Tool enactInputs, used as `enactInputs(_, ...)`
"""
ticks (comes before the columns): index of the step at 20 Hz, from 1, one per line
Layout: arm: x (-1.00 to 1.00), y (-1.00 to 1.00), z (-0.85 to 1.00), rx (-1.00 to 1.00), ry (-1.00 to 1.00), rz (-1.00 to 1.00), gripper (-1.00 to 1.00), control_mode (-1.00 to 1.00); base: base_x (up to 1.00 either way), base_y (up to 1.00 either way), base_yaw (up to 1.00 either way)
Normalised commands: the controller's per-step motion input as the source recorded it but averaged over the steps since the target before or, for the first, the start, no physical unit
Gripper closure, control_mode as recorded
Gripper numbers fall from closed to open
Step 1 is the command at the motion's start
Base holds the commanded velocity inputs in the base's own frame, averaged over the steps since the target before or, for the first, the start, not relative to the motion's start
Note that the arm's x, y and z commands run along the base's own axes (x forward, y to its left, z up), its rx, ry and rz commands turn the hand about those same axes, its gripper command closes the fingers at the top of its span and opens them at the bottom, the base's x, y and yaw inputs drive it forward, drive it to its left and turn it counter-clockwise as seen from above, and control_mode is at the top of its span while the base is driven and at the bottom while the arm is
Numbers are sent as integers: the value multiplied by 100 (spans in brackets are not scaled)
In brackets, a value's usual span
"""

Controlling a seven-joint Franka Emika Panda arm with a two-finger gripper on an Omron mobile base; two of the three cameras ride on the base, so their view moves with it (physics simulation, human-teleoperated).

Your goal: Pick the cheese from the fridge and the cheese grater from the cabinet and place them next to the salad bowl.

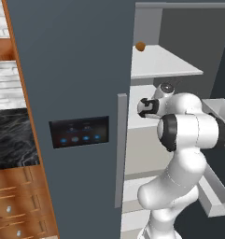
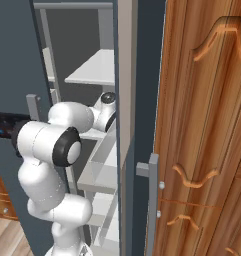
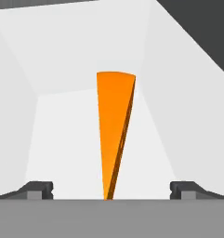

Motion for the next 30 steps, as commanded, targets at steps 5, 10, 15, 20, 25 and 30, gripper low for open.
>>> enactInputs(5,58,-14,-18,0,-2,0,-100,-100,0,0,0)
enactInputs(10,54,-19,-16,0,-2,0,-100,-100,0,0,0)
enactInputs(15,42,-7,-32,0,0,0,100,-100,0,0,0)
enactInputs(20,2,1,-24,-1,-5,0,100,-100,0,0,0)
enactInputs(25,-27,12,-75,-5,-8,0,100,-100,0,0,0)
enactInputs(30,-50,8,-46,-3,-2,1,100,-100,0,0,0)
